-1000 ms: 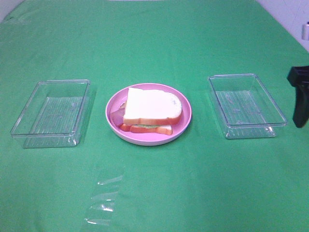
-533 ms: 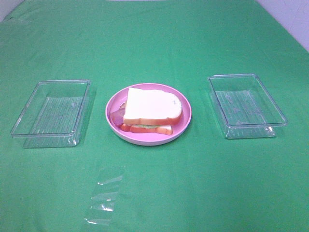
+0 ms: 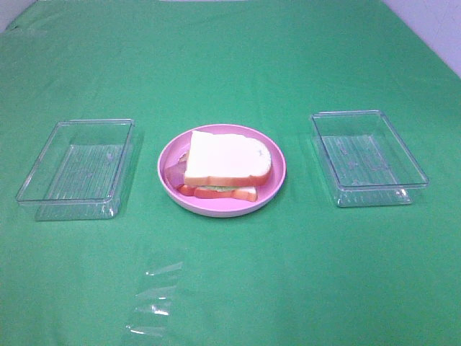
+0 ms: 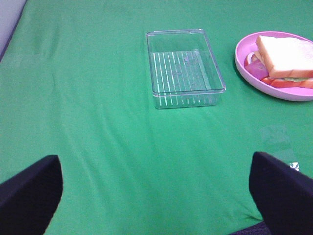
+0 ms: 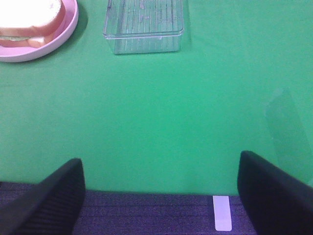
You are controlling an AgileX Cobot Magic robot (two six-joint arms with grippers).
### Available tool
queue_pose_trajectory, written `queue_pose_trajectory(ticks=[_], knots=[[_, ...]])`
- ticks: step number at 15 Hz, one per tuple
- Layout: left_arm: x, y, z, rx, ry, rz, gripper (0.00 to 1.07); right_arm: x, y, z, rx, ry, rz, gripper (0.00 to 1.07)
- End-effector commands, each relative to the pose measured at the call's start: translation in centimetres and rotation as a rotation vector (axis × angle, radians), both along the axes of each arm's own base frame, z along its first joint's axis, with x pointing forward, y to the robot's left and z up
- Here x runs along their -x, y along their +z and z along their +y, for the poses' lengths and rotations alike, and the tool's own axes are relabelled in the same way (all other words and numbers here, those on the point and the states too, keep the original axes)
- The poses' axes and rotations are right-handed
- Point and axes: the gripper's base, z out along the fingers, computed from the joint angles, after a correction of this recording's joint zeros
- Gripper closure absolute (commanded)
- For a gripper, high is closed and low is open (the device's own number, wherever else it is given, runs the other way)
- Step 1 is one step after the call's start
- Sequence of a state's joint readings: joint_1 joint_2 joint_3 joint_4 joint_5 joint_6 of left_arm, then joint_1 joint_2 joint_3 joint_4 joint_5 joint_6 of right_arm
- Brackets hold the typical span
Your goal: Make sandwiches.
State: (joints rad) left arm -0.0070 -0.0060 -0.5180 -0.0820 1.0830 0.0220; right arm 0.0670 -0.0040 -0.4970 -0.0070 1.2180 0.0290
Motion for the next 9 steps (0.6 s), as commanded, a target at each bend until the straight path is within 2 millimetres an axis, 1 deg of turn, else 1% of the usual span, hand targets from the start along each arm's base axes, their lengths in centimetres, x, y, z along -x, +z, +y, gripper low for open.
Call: queue_pose_trajectory(ticks=[1, 3, 9], knots=[[0.30, 0.00, -0.07, 0.010, -0.005, -0.026, 0.11, -0.41, 0.03, 0.02, 0.019, 0.017, -0.064, 0.25], [0.30, 0.00, -0.07, 0.010, -0.005, -0.026, 0.11, -0.97, -0.45, 0.02, 0.022, 0.014, -0.086, 0.25], [0.30, 0.00, -0.07, 0.010, -0.005, -0.026, 0.11, -1.00, -0.39, 0.05, 0.020, 0.016, -0.084, 0.25]])
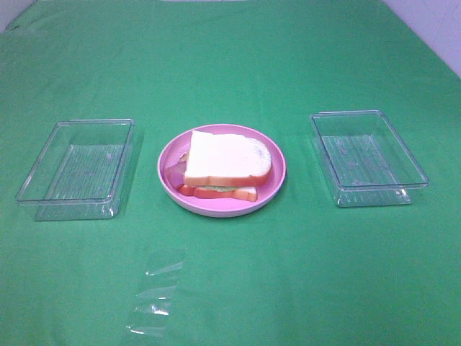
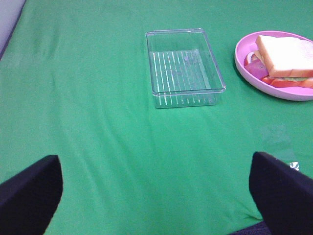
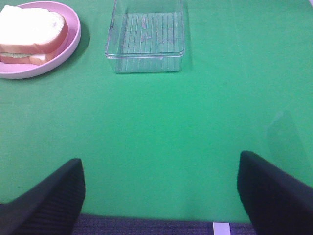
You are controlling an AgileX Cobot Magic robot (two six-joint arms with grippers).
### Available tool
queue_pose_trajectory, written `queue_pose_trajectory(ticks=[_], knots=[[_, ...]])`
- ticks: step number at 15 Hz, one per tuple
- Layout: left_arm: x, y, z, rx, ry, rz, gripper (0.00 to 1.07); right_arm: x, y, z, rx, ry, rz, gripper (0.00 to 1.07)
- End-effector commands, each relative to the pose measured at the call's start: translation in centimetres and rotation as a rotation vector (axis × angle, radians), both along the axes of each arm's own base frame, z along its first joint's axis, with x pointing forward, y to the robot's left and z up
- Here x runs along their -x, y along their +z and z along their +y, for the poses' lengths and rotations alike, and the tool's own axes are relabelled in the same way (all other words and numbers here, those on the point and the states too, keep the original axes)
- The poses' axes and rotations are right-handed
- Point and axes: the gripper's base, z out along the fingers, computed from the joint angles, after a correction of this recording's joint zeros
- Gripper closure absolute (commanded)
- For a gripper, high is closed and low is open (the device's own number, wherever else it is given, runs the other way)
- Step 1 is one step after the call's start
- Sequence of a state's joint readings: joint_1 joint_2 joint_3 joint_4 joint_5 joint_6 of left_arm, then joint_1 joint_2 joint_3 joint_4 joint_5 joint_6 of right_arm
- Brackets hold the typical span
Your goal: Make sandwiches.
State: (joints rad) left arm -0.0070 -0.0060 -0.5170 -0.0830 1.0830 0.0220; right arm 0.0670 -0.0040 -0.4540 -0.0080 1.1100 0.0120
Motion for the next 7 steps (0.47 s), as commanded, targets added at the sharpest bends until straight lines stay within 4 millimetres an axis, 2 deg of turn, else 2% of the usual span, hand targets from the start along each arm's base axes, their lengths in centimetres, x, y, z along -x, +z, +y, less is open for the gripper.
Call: queue_pose_trajectory(ticks=[1, 7], knots=[[0.31, 0.03, -0.06, 0.009, -0.004, -0.027, 0.11, 0.04, 0.02, -0.02, 0.010, 0.004, -0.019, 0.25], [0.20, 0.04, -0.06, 0.009, -0.004, -0.020, 0.11, 0.04, 0.02, -0.02, 0.010, 0.004, -0.019, 0.26]])
